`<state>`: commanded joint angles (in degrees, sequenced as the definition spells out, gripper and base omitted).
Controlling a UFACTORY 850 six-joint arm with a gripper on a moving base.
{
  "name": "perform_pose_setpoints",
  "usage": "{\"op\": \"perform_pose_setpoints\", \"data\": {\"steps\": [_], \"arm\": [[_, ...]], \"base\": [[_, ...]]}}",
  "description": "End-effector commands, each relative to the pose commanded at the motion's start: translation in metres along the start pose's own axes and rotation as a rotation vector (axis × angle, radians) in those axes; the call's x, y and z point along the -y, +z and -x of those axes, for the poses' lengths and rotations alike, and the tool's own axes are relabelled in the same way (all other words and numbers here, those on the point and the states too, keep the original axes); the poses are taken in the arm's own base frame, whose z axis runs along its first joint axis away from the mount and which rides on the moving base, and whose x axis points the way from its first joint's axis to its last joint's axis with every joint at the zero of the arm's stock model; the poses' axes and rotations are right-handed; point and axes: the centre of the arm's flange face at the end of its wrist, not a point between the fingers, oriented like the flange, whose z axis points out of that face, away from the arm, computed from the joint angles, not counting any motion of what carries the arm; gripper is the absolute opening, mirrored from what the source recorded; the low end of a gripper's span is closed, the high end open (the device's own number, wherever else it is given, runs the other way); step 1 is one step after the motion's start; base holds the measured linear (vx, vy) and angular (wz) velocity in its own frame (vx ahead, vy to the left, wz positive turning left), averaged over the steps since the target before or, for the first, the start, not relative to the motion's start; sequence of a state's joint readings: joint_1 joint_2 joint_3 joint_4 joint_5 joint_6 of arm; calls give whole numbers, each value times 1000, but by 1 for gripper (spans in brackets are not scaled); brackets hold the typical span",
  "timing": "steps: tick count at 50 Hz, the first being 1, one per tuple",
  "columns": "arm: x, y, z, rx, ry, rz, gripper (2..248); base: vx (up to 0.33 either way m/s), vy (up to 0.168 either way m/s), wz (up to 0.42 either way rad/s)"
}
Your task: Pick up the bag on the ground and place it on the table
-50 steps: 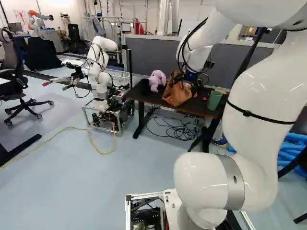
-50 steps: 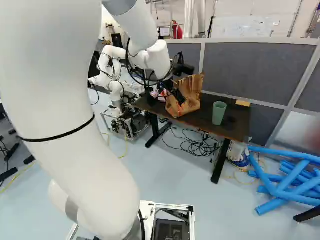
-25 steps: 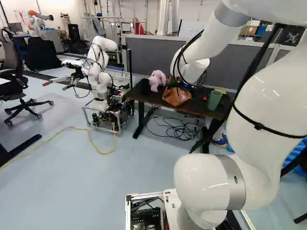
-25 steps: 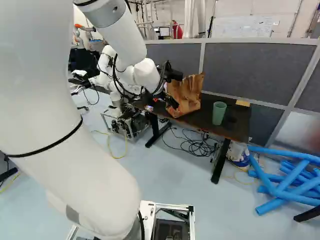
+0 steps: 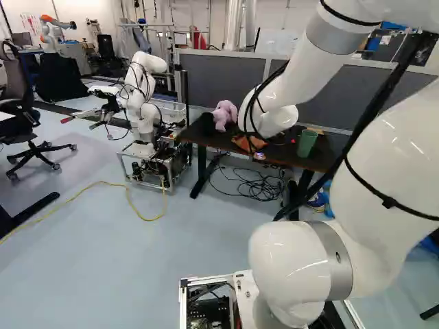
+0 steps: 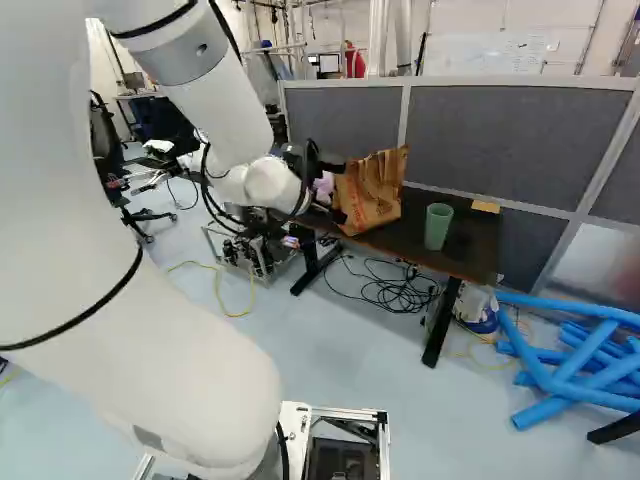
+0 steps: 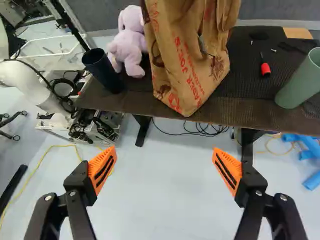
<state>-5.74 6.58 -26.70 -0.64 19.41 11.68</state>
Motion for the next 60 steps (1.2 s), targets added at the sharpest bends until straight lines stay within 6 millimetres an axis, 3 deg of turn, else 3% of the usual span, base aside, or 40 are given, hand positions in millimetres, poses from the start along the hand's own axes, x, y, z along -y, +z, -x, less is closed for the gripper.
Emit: {"op": "perform_pose_setpoints", "data": {"steps": [30,60], "arm": [[5,-27,62,-158,-128,-67,247],[5,-48,102,-263,-206,-102,247]], "base": [[0,0,0],[0,0,0]]}}
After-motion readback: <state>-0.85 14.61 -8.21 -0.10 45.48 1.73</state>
